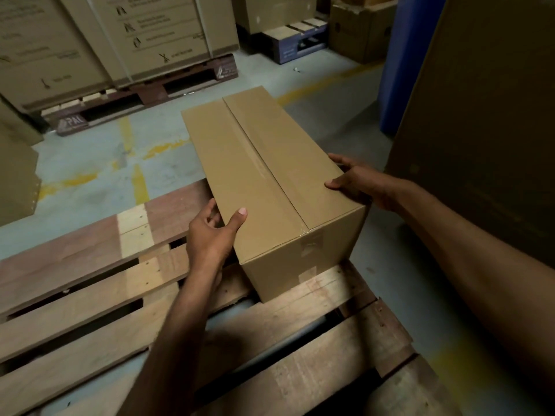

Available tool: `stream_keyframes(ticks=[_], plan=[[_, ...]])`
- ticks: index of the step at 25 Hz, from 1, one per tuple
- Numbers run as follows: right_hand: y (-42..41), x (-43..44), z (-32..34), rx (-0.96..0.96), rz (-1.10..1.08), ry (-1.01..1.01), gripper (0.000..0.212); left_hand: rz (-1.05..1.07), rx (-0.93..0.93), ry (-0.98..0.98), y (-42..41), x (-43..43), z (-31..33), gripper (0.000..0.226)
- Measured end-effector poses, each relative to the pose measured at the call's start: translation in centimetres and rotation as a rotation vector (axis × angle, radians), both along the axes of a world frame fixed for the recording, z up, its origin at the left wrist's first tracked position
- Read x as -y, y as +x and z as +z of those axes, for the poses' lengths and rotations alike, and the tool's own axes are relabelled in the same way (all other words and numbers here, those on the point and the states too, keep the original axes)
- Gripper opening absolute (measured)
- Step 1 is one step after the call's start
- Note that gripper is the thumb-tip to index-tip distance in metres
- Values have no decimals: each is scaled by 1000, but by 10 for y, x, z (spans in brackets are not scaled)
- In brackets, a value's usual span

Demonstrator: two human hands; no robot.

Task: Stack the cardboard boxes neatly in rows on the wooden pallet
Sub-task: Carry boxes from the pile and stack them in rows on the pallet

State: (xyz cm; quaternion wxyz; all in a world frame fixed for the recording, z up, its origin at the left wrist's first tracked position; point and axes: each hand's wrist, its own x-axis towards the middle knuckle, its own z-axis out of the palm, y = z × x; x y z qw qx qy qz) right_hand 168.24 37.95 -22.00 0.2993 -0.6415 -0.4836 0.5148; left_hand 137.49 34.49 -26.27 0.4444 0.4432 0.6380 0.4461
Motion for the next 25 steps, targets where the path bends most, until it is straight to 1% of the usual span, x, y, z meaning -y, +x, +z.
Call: stream_keyframes(ticks=[2, 4, 9, 13, 16, 19, 20, 22, 23, 25], plan=[[1, 1, -1, -1, 13, -5, 75, 7, -26, 4, 0, 2, -2, 91], [2, 1, -3, -1, 11, -12, 76, -5, -33, 8, -2, 2, -3, 92], [2, 0, -7, 5, -3, -13, 76, -39, 2, 6, -4, 1, 0, 83], [5, -3, -10, 7, -4, -33, 79, -31, 11, -9, -5, -2, -1, 96], [1, 0, -5, 26, -11, -25, 77, -21, 16, -45, -5, -2, -3, 103], [-12, 10, 13, 118, -62, -35, 74, -23, -33, -116, -6, -6, 1, 110], [-15, 17, 20, 176, -90, -28, 76, -40, -90, -142, -5, -3, 10, 106], [-21, 38, 37, 281, -124, -17, 81, -52, -225, -166, -2, 14, 43, 86], [-24, 53, 48, 310, -147, -17, 80, -26, -255, -168, -1, 26, 66, 76], [-32, 87, 72, 348, -192, -13, 74, 46, -227, -130, -2, 53, 106, 59]])
